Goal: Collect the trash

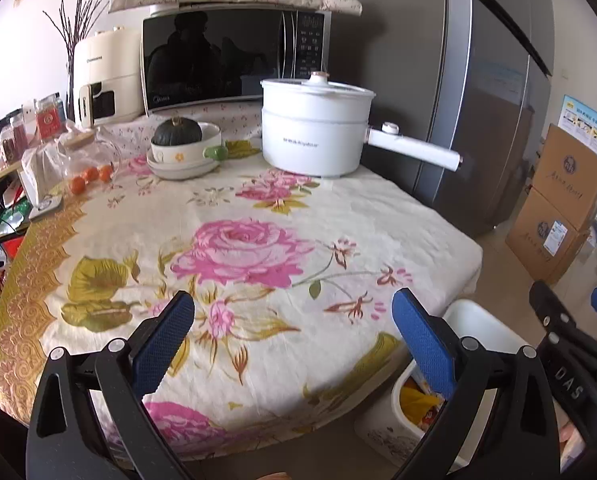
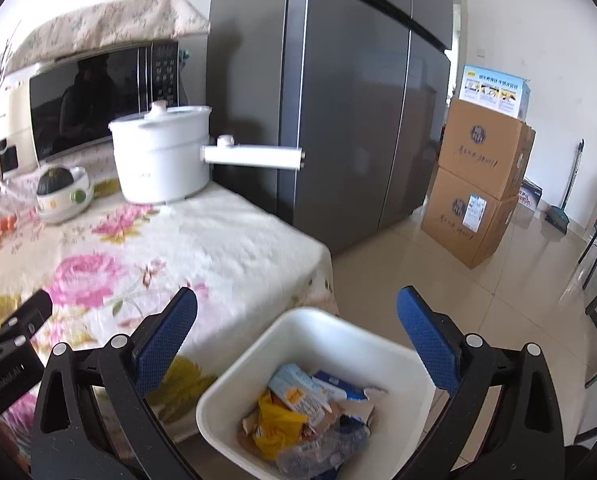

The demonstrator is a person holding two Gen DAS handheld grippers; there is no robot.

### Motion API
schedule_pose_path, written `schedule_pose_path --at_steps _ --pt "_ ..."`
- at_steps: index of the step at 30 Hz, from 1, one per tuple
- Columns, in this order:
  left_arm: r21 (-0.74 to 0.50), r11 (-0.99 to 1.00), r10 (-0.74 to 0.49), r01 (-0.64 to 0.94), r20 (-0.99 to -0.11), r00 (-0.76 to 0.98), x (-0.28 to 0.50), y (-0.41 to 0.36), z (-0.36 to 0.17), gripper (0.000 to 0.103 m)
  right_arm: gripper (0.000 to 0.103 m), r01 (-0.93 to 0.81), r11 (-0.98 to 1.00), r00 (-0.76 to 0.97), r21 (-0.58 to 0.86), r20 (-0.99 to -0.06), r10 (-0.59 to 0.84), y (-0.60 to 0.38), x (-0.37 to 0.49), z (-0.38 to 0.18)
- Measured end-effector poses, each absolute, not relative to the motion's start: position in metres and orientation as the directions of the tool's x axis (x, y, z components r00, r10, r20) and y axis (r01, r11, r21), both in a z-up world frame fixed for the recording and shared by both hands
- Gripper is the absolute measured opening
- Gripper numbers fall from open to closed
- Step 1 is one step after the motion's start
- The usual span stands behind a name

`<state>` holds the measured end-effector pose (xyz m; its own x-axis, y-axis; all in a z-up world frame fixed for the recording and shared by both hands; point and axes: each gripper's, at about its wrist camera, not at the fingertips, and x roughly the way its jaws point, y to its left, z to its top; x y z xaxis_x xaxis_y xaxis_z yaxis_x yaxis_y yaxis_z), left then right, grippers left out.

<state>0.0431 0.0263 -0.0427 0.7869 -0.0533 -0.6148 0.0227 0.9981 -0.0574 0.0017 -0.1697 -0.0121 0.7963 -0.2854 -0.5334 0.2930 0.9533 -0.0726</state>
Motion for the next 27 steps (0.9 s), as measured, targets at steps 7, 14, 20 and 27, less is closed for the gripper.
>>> schedule_pose_path --at_steps 7,14,20,27 --pt "-0.056 0.998 -0.058 0.030 -0.625 0.778 0.043 0.024 -0.047 0.096 0.096 0.293 0.953 0.798 -0.072 -0.530 -0.286 -0.172 -0.001 -0.013" --pt "-0.047 0.998 -0.067 0.049 -0.622 0.780 0.042 0.019 -0.047 0.096 0.096 0.293 0.954 0.802 -0.070 -0.525 -0.285 -0.172 -0.001 -0.011" --pt "-0.043 0.998 -0.068 0.053 -0.615 0.786 0.042 0.018 -0.044 0.096 0.096 0.289 0.955 0.802 -0.071 -0.527 -0.282 -0.172 -0.001 -0.012" --pt "-0.031 0.997 -0.073 0.068 -0.613 0.786 0.042 0.015 -0.044 0.096 0.096 0.289 0.954 0.803 -0.072 -0.524 -0.283 -0.172 -0.001 -0.013"
